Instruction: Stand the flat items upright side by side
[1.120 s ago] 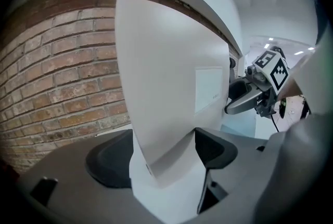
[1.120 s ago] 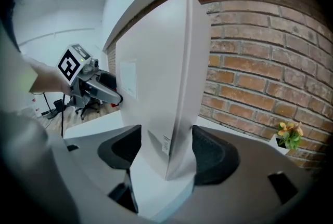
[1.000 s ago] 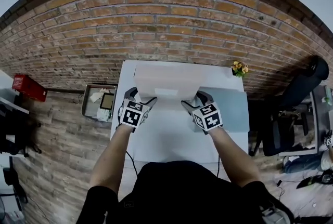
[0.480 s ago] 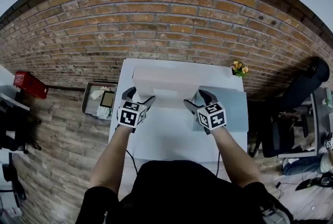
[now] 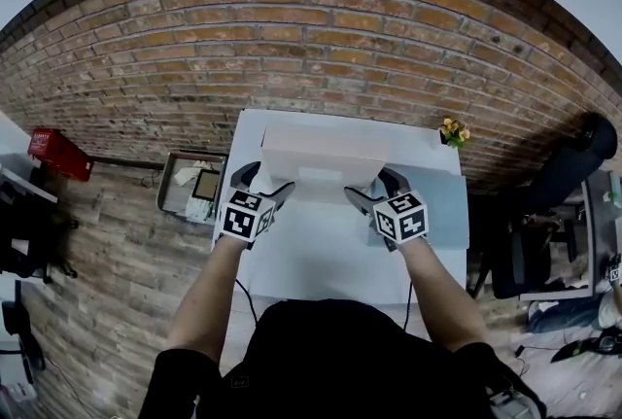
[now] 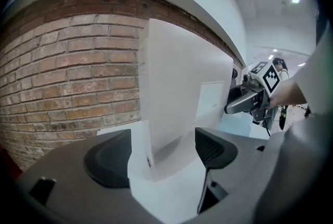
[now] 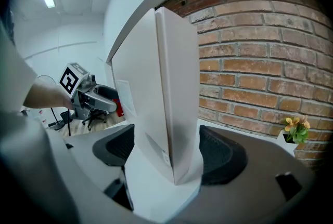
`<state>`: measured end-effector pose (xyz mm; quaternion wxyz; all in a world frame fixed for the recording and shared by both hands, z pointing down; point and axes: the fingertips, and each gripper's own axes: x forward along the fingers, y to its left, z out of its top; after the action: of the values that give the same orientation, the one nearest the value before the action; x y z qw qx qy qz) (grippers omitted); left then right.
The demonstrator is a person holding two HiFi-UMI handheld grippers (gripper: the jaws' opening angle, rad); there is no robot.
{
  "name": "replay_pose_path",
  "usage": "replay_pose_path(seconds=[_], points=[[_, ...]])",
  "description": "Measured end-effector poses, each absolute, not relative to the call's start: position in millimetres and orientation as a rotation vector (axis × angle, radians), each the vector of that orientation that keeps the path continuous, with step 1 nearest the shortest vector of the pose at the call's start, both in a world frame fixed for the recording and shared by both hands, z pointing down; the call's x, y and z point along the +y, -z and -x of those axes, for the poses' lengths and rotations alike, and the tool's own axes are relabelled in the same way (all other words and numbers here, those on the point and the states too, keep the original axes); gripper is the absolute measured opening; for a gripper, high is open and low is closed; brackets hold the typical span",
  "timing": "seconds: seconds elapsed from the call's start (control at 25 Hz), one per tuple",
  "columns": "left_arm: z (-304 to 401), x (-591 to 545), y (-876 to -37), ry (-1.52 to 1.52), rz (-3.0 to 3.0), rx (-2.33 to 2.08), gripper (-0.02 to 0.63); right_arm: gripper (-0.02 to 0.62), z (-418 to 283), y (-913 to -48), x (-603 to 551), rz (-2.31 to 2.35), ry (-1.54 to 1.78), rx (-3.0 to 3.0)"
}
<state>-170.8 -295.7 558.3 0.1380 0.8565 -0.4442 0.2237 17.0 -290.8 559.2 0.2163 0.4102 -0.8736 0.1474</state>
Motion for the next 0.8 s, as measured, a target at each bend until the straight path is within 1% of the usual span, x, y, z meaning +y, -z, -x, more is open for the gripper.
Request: replay_pose_path(seconds=[0.32,0.64,0.8], points=[[174.8,-291.7,-558.5,-0.643,-2.507,-1.24,0.39,0.414,-15.1,-568.2,-287.6,-1.147,-0.453,-2.401],[179.0,-277.5,-561.3,-0.634,-2.46,-1.29,0.39,0.428,-34.1,-571.7,-275.2,-1.155,-0.511,-2.418],[179.5,-265.4,-555.8,-0.618,-2.393,-1.385,0.39,0.431,-52.6,-570.7,-262.4,-1.137,-0.536,-2.432]])
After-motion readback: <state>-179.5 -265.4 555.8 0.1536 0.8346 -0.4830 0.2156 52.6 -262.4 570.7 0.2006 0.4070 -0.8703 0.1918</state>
